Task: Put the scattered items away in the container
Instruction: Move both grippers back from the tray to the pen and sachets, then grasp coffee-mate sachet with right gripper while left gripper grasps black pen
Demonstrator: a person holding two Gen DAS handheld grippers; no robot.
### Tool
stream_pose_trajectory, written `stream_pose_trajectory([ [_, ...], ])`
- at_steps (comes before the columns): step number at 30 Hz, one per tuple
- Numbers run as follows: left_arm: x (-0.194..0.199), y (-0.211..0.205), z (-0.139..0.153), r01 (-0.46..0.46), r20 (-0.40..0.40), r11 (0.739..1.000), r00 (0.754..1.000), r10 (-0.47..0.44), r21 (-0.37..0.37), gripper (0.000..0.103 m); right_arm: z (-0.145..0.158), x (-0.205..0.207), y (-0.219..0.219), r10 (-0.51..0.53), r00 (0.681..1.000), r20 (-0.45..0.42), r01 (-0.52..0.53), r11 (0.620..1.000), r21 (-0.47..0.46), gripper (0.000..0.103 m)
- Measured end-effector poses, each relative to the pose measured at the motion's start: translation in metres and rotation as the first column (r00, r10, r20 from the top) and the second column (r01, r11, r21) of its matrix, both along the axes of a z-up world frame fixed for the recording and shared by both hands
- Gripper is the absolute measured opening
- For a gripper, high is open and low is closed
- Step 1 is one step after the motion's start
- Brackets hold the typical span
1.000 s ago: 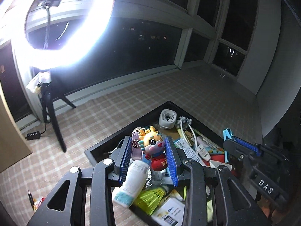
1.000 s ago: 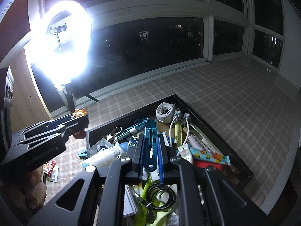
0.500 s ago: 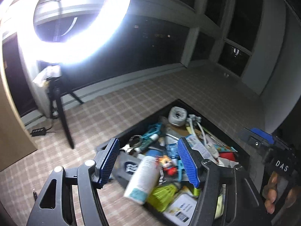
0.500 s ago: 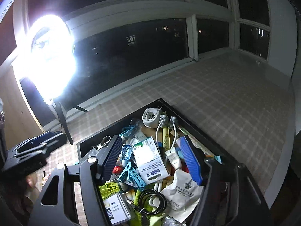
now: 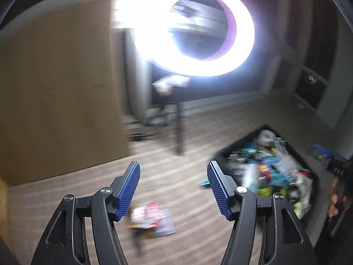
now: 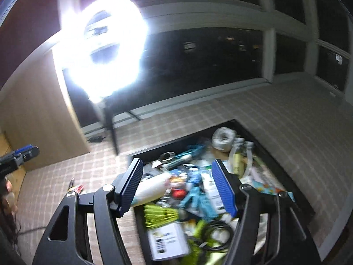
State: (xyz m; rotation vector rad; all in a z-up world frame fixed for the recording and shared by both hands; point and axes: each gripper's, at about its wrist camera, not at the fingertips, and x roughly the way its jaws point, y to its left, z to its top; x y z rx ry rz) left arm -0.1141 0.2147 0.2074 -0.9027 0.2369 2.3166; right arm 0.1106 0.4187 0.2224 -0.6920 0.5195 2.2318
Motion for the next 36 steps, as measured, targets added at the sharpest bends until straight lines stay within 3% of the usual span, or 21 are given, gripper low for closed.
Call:
stream_pose_trajectory([
  [4, -0.009, -0.061, -0.012, -0.097, -0.017, 0.994, 0.995, 0.096, -0.056, 0.06, -0.003, -0.031, -0.019, 0.115, 0.993, -0.009, -0.115, 0.993, -0.032, 0.064],
  [9, -0.007, -0.092, -0.053, -0.135, 0.053, 0.986, 0.989, 0.141, -0.095, 0.059, -0.018, -0.086, -0.051, 0.291, 0.955, 0.048, -0.287, 0.955, -0.075, 0.064],
  [19, 0.007, -0.054, -0.124, -0.036, 0.153, 0.986, 0.986, 0.061, -0.166, 0.056, -0.057, -0.132, -0.069, 0.4, 0.914, 0.074, -0.375, 0.899, -0.226, 0.064],
  [28, -0.011, -0.032, -0.156, -0.009, 0.192, 0.976, 0.98, 0.052, -0.218, 0.049, -0.097, -0.191, -0.089, 0.516, 0.852, 0.09, -0.47, 0.828, -0.306, 0.064],
  [36, -0.025, -0.038, -0.172, -0.038, 0.197, 0.967, 0.976, 0.089, -0.253, 0.047, -0.129, -0.247, -0.097, 0.59, 0.799, 0.113, -0.511, 0.766, -0.389, 0.064],
])
